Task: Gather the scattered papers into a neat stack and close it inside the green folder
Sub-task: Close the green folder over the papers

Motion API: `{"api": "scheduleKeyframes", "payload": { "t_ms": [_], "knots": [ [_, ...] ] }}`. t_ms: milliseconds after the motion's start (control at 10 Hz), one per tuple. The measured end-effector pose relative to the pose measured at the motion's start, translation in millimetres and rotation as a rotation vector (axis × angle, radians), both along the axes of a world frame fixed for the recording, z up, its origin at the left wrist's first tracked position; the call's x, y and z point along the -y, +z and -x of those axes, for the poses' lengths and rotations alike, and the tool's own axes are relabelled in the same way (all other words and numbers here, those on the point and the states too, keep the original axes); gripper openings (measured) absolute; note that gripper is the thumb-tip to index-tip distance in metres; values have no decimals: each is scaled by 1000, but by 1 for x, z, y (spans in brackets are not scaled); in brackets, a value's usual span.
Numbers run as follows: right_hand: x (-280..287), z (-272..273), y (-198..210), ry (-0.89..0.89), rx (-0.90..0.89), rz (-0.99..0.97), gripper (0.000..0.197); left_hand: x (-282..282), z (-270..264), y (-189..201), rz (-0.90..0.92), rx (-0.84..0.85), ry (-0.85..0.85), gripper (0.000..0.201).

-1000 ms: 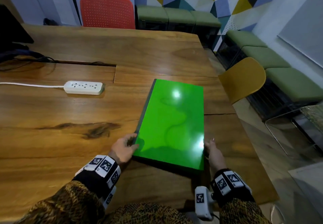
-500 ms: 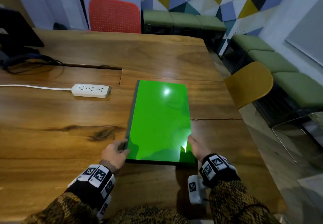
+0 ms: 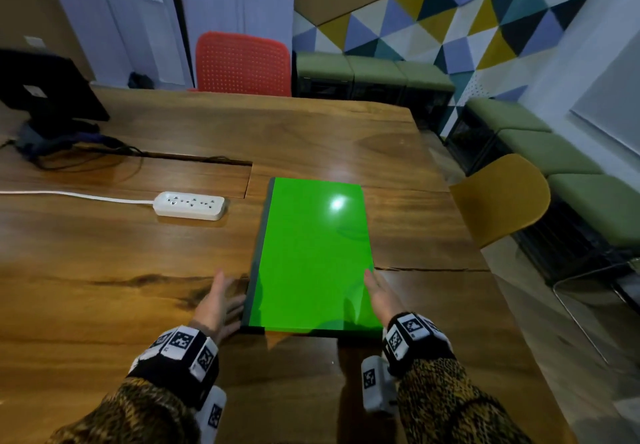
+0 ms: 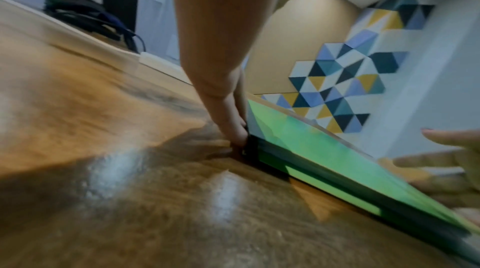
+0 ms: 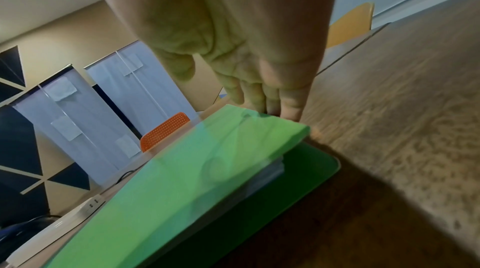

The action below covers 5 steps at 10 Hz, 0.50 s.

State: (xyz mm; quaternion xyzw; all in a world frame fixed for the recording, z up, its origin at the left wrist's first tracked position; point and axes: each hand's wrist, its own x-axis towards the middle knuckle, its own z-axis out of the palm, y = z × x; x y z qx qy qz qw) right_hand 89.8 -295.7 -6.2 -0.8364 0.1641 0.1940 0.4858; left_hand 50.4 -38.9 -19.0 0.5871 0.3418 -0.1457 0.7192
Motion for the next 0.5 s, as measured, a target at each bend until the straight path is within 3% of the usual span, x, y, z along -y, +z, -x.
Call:
{"api": "scheduleKeyframes", "payload": {
  "t_ms": [200, 300, 400, 500],
  "knots": [
    [6, 1, 3, -47, 39, -70, 53, -8, 1, -2, 117, -37, 71, 71],
    [13, 2, -3, -26, 82, -62, 51, -10, 1, -5, 107, -44, 11, 62],
    [22, 13, -15, -101, 157, -42, 32, -14, -2, -2, 30, -50, -37, 50],
    [47, 34, -41, -187, 286, 13, 5, -24, 14, -13, 51, 3, 2, 56]
  ]
}}
